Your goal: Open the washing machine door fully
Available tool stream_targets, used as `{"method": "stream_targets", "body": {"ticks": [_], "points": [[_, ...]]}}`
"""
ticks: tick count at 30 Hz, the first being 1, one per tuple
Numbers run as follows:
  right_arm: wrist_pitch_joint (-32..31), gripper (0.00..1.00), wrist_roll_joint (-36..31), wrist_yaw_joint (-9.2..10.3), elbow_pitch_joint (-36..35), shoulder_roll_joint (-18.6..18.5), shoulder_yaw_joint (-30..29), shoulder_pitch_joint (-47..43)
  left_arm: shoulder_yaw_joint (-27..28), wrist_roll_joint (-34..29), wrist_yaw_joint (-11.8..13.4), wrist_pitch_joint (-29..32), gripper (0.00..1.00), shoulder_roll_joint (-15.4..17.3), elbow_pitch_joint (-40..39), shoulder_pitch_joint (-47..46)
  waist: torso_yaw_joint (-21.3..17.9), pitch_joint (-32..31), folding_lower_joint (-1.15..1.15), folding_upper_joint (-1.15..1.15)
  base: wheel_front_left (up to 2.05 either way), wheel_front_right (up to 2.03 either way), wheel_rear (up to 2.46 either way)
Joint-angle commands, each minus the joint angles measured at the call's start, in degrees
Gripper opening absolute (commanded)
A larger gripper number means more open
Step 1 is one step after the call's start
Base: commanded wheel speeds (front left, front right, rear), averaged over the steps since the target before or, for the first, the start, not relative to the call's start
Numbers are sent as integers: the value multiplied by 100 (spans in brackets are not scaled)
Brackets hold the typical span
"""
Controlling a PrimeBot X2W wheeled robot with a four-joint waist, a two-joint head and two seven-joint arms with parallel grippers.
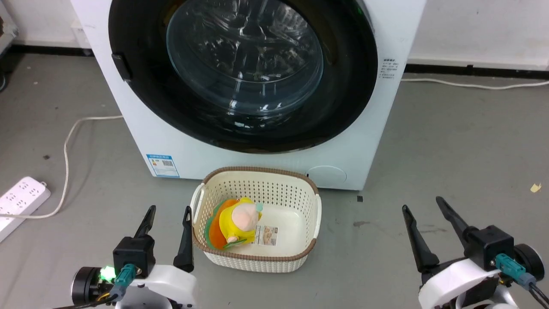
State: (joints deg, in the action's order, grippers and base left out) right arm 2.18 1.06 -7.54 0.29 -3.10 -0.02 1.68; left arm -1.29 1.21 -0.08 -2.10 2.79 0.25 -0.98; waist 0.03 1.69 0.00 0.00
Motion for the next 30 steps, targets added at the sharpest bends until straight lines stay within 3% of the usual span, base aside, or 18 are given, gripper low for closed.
{"method": "stream_targets", "body": {"ticks": [1, 21, 22, 23, 30], "points": [[56, 100, 4, 1, -14, -9, -13, 126, -36, 36, 47, -63, 100, 2, -17, -79, 9, 64, 0, 0, 0, 0, 0], [89, 100, 730, 2, 180, -416, 60, 1341, -255, 103, 130, -302, 100, 3, -173, -477, 97, 787, 0, 0, 0, 0, 0], [58, 38, 797, 2, 198, -429, 61, 1415, -264, 106, 134, -314, 100, 3, -180, -496, 102, 824, 0, 0, 0, 0, 0], [28, 0, 857, 2, 214, -449, 65, 1489, -274, 109, 138, -326, 100, 3, -188, -516, 108, 862, 0, 0, 0, 0, 0], [-174, 0, 1360, 2, 371, -488, -23, 2026, -348, 146, 168, -410, 100, 4, -237, -659, 170, 1117, 0, 0, 0, 0, 0]]}}
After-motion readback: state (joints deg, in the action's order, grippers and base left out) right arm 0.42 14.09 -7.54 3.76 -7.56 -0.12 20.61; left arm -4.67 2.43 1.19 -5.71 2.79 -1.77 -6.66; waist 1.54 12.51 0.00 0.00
